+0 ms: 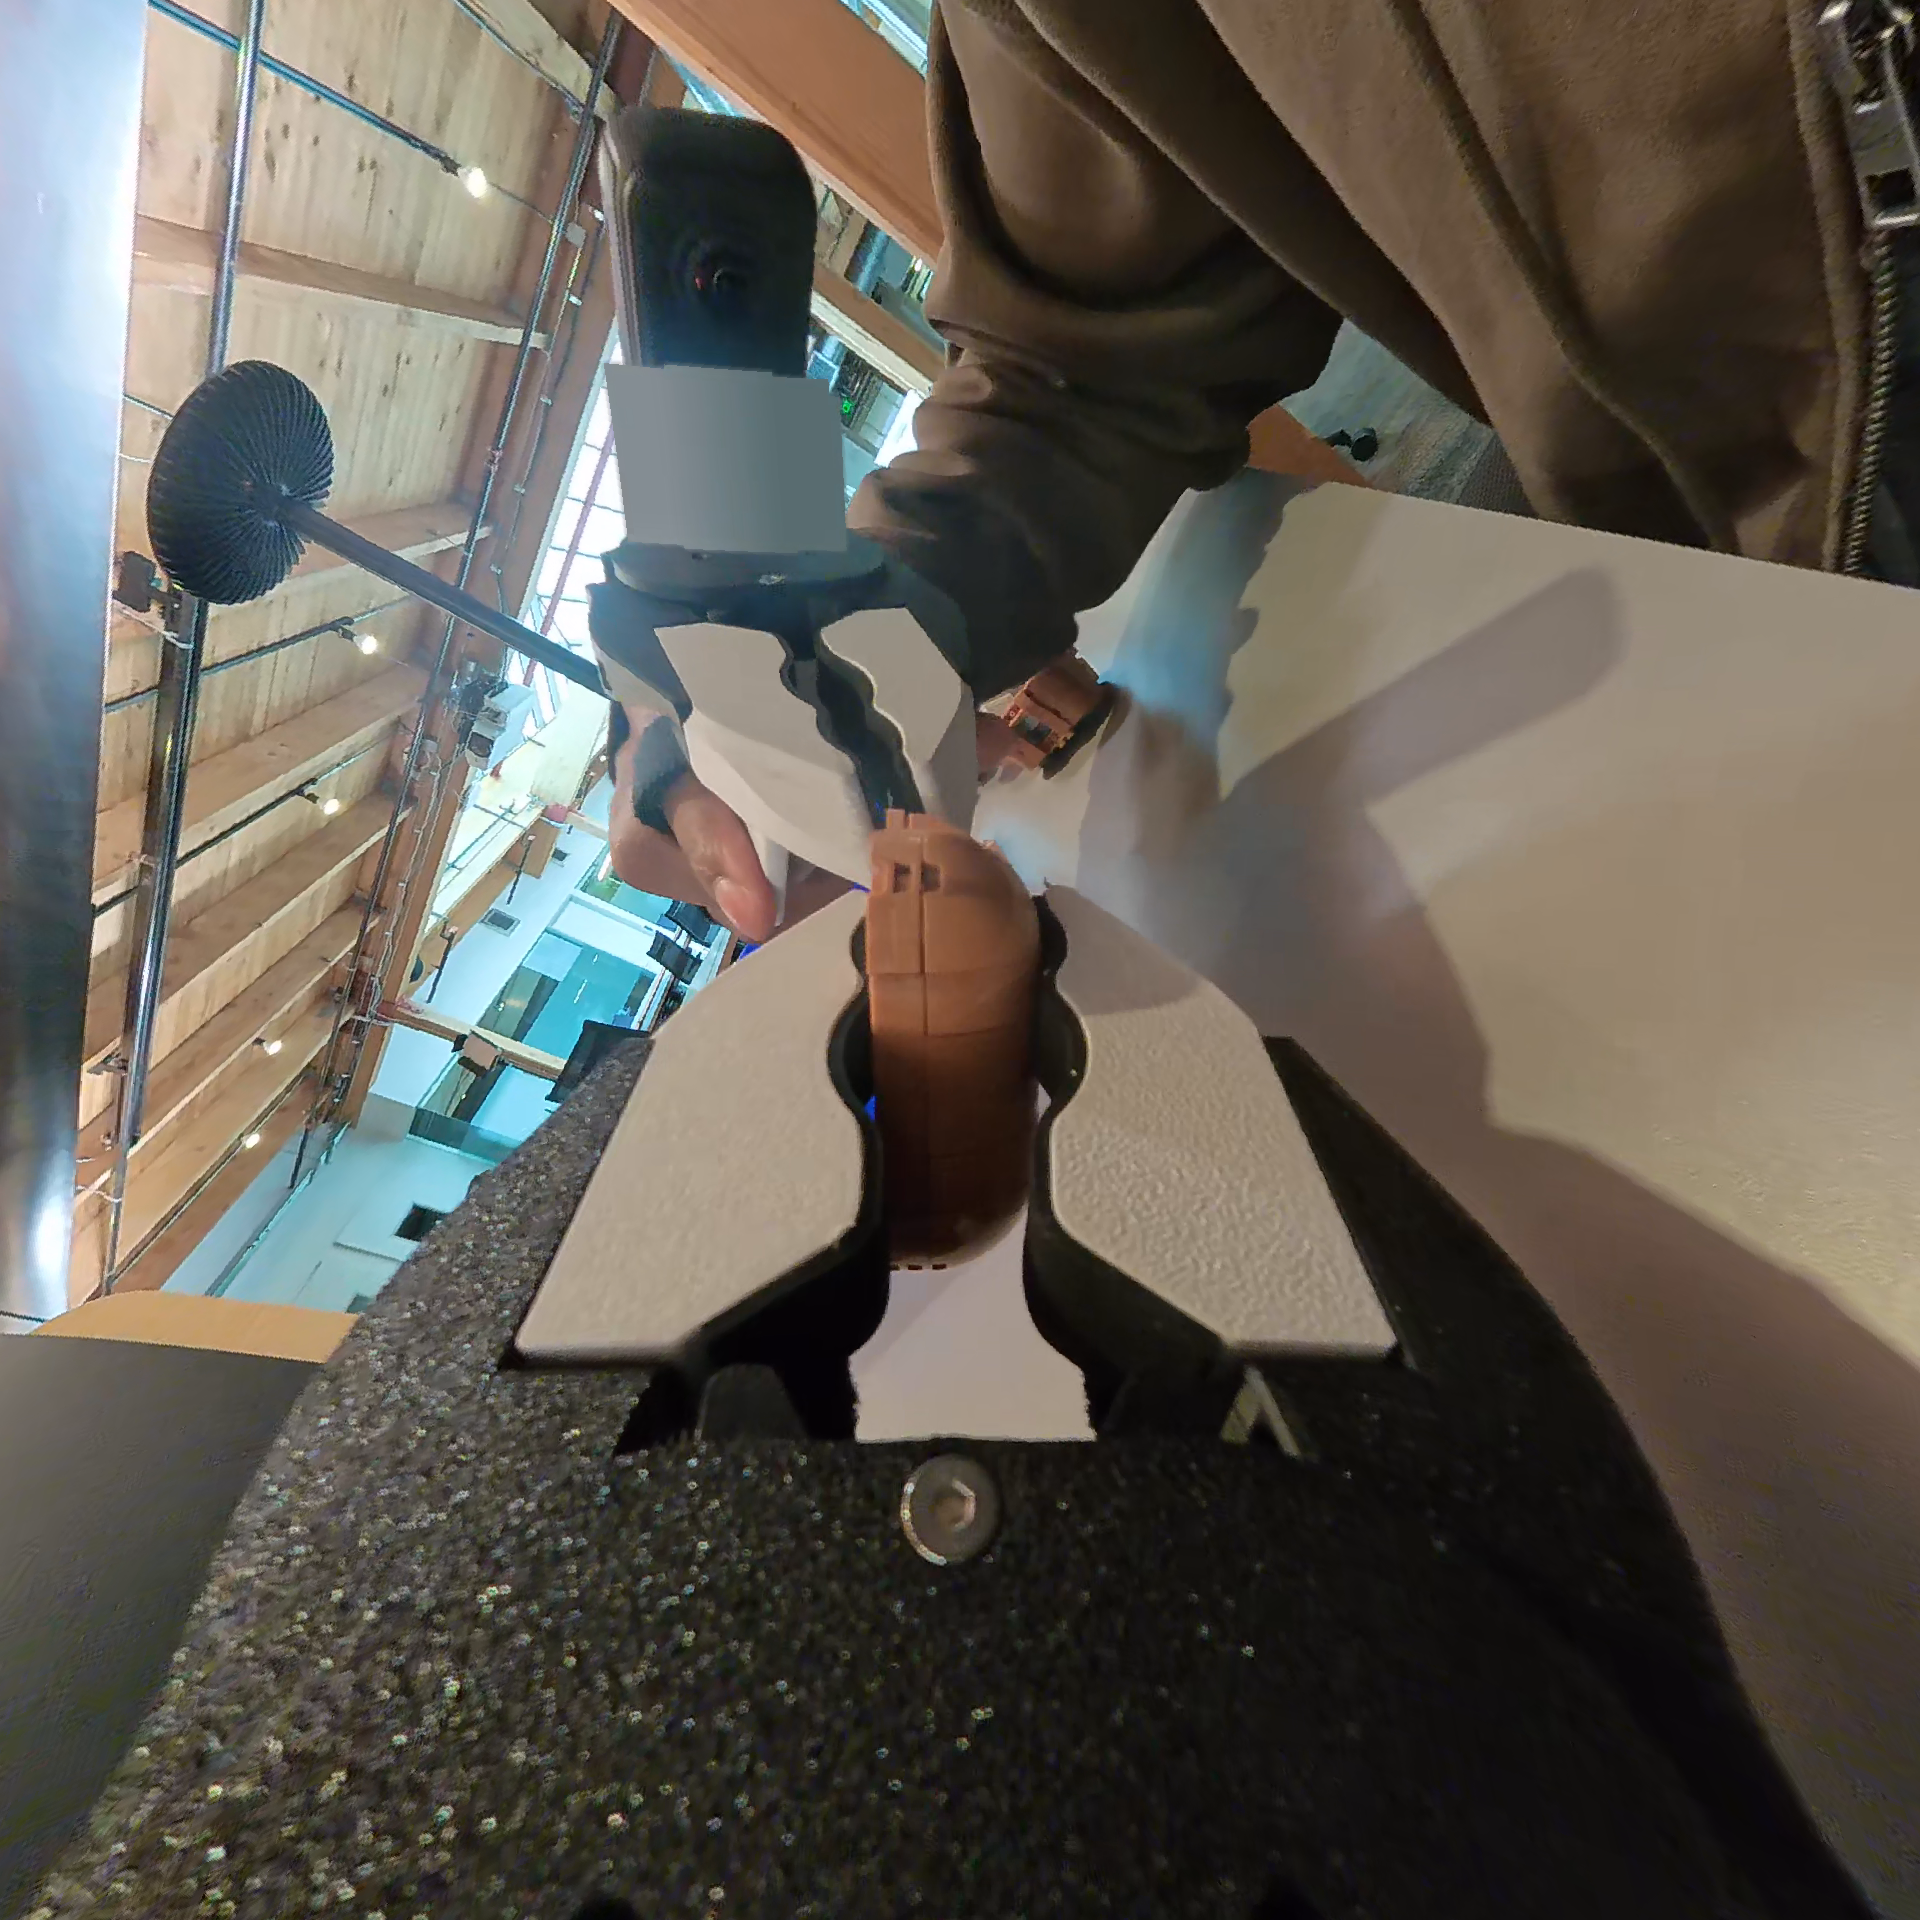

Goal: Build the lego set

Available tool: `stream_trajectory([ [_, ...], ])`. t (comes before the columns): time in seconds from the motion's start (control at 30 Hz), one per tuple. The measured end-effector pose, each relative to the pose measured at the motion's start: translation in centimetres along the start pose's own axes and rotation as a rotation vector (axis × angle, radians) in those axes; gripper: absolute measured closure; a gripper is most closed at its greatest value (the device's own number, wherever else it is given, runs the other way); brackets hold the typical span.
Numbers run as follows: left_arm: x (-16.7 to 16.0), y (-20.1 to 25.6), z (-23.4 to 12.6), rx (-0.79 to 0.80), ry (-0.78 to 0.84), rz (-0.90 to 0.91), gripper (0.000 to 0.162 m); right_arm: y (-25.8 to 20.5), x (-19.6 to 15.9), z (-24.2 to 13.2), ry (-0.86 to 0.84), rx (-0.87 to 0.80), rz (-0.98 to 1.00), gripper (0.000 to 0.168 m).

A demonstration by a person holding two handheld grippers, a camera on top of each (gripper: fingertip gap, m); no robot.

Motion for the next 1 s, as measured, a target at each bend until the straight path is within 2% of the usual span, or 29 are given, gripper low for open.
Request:
stream_trajectory([
  [0.53, 0.2, 0.5, 0.0, -0.028, 0.006, 0.004, 0.136, -0.2, 0.7, 0.0, 0.022, 0.093, 0.022, 0.161],
  [0.87, 0.5, 1.0, 0.2, -0.036, 0.020, -0.002, 0.136, -0.9, 1.1, 0.3, 0.064, 0.239, 0.080, 0.158],
  [1.0, 0.7, 0.8, 0.2, -0.023, 0.026, -0.012, 0.136, -0.7, 1.3, 0.2, 0.101, 0.231, 0.104, 0.158],
])
Point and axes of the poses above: each gripper's, where its closed fingertips meet, z out along the fingers, x out of its top, y = z × x across the jaws, the point moved 1 cm from there along -z, back along the fingers, and after that the axes turned 12 degrees about x, right-handed, at the moved point
